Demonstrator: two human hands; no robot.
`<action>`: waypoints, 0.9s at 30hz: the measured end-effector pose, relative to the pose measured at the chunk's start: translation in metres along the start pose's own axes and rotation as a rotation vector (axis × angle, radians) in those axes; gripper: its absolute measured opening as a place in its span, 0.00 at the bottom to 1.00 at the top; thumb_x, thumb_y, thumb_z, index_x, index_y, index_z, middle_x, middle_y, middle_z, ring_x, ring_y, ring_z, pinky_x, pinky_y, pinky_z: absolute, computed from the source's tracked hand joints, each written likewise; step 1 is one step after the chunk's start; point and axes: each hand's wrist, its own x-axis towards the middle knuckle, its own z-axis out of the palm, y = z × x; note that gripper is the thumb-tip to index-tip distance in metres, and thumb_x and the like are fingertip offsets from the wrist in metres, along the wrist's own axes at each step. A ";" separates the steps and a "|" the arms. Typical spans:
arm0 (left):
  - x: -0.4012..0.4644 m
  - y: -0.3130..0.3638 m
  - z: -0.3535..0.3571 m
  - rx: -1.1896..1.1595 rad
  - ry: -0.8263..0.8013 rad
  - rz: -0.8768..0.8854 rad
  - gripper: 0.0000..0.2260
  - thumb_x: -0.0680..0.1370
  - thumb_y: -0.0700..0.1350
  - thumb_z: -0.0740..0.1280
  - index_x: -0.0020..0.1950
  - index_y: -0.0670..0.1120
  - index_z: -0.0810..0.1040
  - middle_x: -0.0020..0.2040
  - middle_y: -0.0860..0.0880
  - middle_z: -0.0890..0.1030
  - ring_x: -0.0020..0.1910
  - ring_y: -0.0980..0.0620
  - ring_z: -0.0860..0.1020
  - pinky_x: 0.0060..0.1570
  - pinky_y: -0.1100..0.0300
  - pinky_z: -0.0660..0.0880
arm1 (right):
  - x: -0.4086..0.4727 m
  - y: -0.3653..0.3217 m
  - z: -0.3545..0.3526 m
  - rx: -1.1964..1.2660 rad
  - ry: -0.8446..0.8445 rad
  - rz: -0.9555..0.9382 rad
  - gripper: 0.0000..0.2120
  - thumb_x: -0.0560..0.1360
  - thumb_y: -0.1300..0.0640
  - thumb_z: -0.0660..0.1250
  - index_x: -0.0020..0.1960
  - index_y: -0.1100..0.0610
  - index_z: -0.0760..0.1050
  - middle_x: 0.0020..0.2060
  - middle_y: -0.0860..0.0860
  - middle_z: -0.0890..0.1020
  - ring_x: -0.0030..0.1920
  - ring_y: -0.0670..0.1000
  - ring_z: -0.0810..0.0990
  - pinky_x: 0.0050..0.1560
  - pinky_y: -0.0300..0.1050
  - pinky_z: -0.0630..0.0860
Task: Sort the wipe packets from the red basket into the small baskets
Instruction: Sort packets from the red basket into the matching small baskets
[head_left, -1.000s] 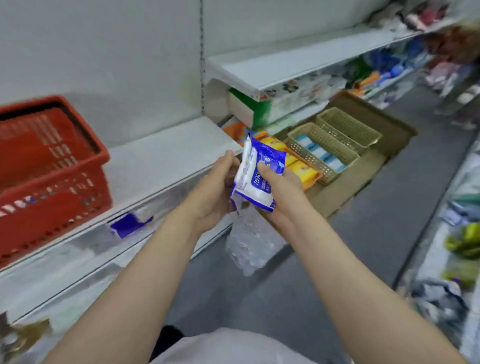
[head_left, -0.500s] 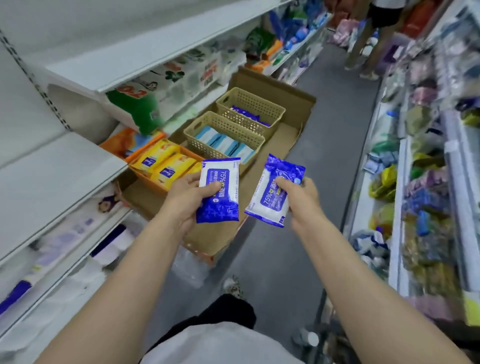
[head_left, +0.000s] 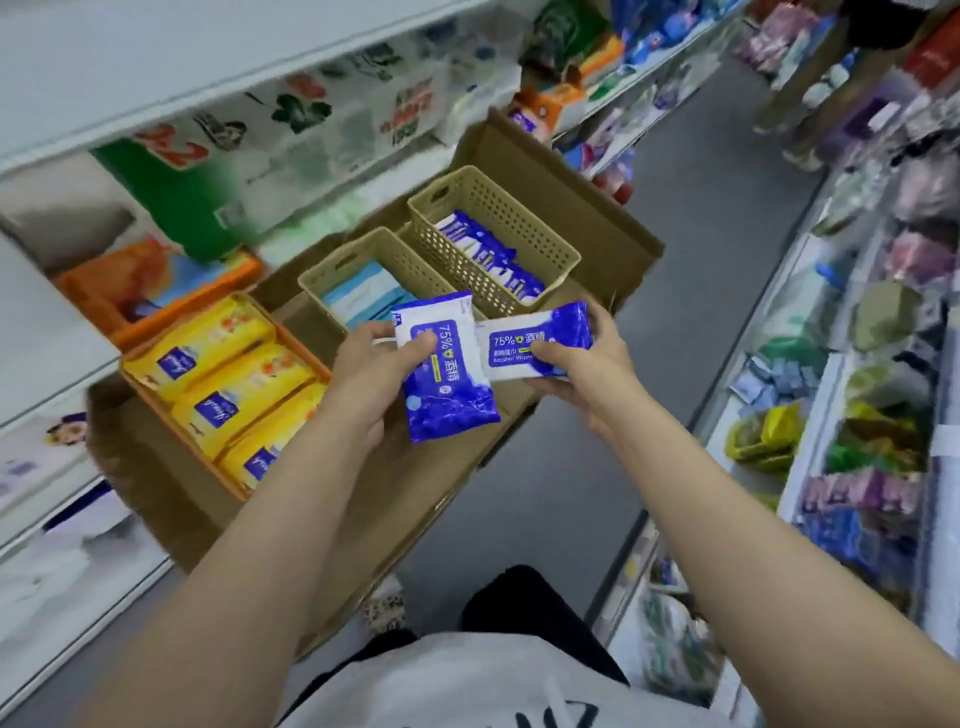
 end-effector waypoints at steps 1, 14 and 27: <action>0.007 0.004 0.003 0.014 0.026 0.027 0.21 0.73 0.42 0.75 0.62 0.49 0.71 0.50 0.45 0.84 0.41 0.52 0.85 0.38 0.56 0.82 | 0.015 -0.004 0.001 -0.018 -0.051 0.008 0.32 0.72 0.71 0.71 0.68 0.47 0.66 0.54 0.49 0.81 0.47 0.53 0.85 0.40 0.50 0.84; 0.122 0.038 0.130 -0.088 0.534 0.139 0.16 0.72 0.37 0.75 0.56 0.41 0.73 0.48 0.44 0.84 0.37 0.54 0.84 0.32 0.61 0.79 | 0.270 -0.061 -0.005 -0.378 -0.446 0.003 0.14 0.71 0.64 0.76 0.44 0.52 0.71 0.49 0.59 0.83 0.39 0.55 0.85 0.38 0.49 0.82; 0.168 0.027 0.156 -0.331 0.696 0.012 0.15 0.76 0.39 0.71 0.62 0.46 0.76 0.53 0.47 0.84 0.49 0.50 0.84 0.49 0.53 0.82 | 0.406 -0.085 0.024 -1.335 -0.855 -0.278 0.15 0.72 0.58 0.76 0.58 0.55 0.81 0.57 0.52 0.81 0.56 0.53 0.81 0.56 0.48 0.79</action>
